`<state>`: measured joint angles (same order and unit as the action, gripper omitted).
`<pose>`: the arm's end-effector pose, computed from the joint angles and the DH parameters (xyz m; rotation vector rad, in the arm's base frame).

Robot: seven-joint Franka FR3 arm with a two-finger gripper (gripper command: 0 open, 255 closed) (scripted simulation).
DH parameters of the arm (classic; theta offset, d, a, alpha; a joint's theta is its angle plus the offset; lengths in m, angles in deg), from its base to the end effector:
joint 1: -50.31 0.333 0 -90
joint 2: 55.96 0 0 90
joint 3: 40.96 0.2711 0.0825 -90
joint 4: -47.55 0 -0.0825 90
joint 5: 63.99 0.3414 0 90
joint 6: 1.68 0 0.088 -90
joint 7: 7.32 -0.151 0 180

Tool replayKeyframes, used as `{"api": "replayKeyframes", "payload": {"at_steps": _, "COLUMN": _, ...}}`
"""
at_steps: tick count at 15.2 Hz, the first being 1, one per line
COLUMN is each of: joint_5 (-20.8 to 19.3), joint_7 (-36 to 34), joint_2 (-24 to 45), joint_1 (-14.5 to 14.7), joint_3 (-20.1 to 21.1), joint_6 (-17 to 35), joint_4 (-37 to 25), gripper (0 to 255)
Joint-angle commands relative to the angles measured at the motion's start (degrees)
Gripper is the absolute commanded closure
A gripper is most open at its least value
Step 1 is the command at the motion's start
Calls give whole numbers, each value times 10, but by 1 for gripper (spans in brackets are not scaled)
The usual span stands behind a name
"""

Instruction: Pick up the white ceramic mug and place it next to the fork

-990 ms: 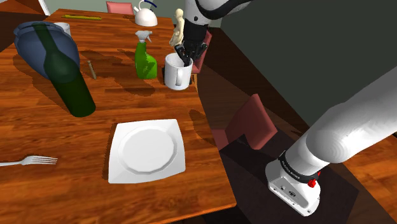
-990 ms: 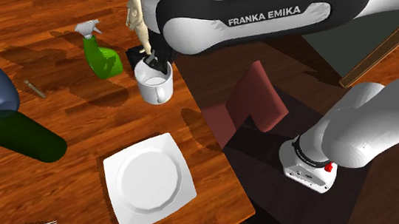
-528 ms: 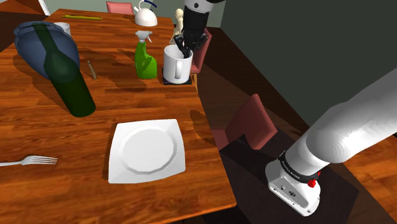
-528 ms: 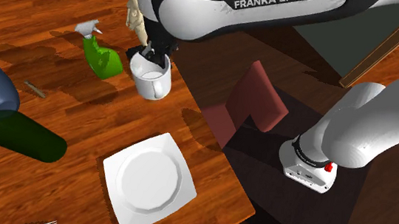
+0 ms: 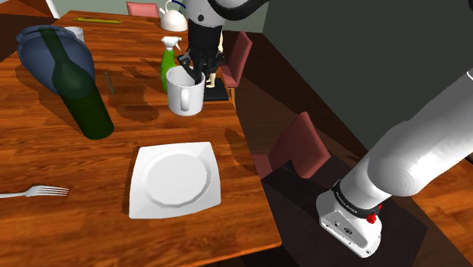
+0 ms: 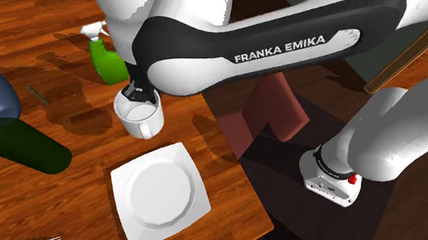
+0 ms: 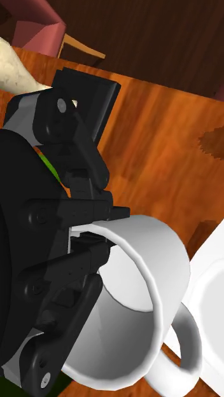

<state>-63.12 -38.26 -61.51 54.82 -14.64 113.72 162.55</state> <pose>0.4351 0.2651 0.4286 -3.1146 0.0119 -0.1488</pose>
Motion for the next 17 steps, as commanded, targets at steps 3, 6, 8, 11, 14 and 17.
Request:
{"api": "replayKeyframes", "payload": {"at_steps": 3, "joint_5": -30, "joint_7": -72, "joint_2": 49, "joint_1": 25, "joint_3": 35, "joint_6": 2, "joint_4": -41, "gripper": 255}}
{"api": "replayKeyframes", "payload": {"at_steps": 6, "joint_5": -58, "joint_7": -125, "joint_2": 91, "joint_1": 47, "joint_3": 56, "joint_6": 0, "joint_4": -75, "gripper": 255}}
{"api": "replayKeyframes", "payload": {"at_steps": 8, "joint_5": -79, "joint_7": -160, "joint_2": 121, "joint_1": 65, "joint_3": 67, "joint_6": -3, "joint_4": -102, "gripper": 255}}
{"api": "replayKeyframes", "payload": {"at_steps": 11, "joint_5": -114, "joint_7": -211, "joint_2": 171, "joint_1": 97, "joint_3": 78, "joint_6": -13, "joint_4": -149, "gripper": 255}}
{"api": "replayKeyframes", "payload": {"at_steps": 14, "joint_5": -150, "joint_7": -258, "joint_2": 225, "joint_1": 136, "joint_3": 84, "joint_6": -28, "joint_4": -204, "gripper": 255}}
{"api": "replayKeyframes", "payload": {"at_steps": 17, "joint_5": -183, "joint_7": -298, "joint_2": 282, "joint_1": 180, "joint_3": 83, "joint_6": -48, "joint_4": -269, "gripper": 255}}
